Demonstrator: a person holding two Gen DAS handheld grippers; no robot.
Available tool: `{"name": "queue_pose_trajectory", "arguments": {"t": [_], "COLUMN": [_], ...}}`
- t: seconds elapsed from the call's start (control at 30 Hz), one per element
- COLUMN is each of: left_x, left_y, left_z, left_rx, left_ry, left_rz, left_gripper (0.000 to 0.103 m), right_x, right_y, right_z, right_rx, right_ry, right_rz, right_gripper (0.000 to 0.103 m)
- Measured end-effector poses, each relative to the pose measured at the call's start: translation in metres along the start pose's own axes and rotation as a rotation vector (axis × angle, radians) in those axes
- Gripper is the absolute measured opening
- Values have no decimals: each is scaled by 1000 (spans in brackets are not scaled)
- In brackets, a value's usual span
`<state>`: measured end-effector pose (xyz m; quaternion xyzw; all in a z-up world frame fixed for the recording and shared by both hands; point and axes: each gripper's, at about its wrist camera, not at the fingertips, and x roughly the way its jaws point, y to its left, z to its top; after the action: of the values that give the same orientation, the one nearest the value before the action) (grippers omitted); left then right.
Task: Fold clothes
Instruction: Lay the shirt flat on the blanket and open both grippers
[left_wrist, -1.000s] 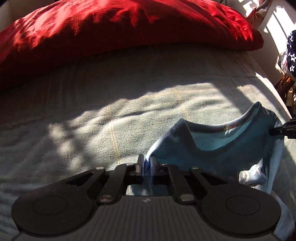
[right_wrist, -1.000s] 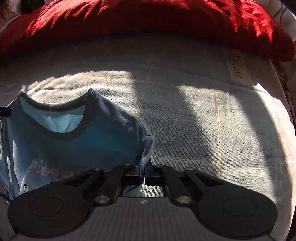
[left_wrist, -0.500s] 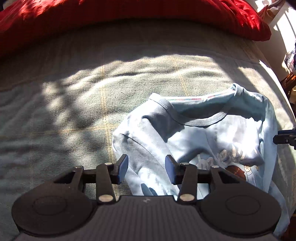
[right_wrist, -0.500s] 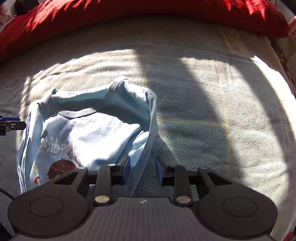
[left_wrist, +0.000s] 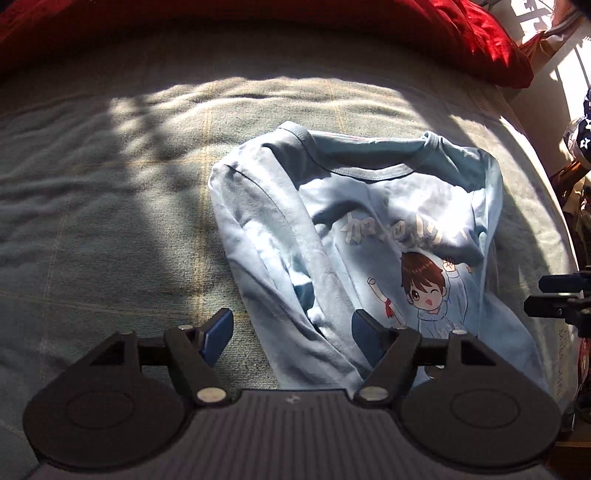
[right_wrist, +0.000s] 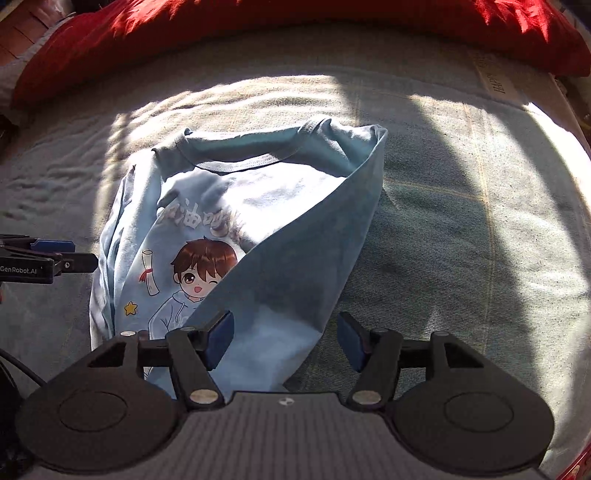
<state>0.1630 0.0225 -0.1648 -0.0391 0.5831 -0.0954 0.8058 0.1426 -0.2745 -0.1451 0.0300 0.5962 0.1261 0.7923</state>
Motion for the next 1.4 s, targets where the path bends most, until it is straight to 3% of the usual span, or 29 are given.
{"name": "queue_pose_trajectory", "arguments": {"t": [0.23, 0.53, 0.87, 0.93, 1.03, 1.17, 1.4], "left_x": [-10, -15, -23, -27, -29, -29, -28], "left_y": [-21, -56, -52, -50, -44, -29, 11], "left_z": [-50, -104, -122, -124, -127, -129, -132], "left_rx": [-84, -74, -108, -97, -70, -36, 22], "left_ry": [-11, 4, -48, -64, -83, -96, -103], "left_rz": [0, 31, 133, 151, 166, 144, 119], "left_gripper": [75, 75, 76, 82, 83, 83, 83], "right_x": [-13, -15, -30, -33, -36, -28, 7], "right_y": [13, 18, 47, 55, 69, 92, 133], "right_z": [-43, -80, -96, -100, -106, -111, -103], "right_rx": [-25, -73, -175, -199, -228, -230, -184], "right_ry": [-81, -147, -159, -162, -146, -127, -85], "right_rz": [28, 27, 122, 123, 130, 60, -171], "right_gripper": [74, 74, 74, 74, 74, 76, 81]}}
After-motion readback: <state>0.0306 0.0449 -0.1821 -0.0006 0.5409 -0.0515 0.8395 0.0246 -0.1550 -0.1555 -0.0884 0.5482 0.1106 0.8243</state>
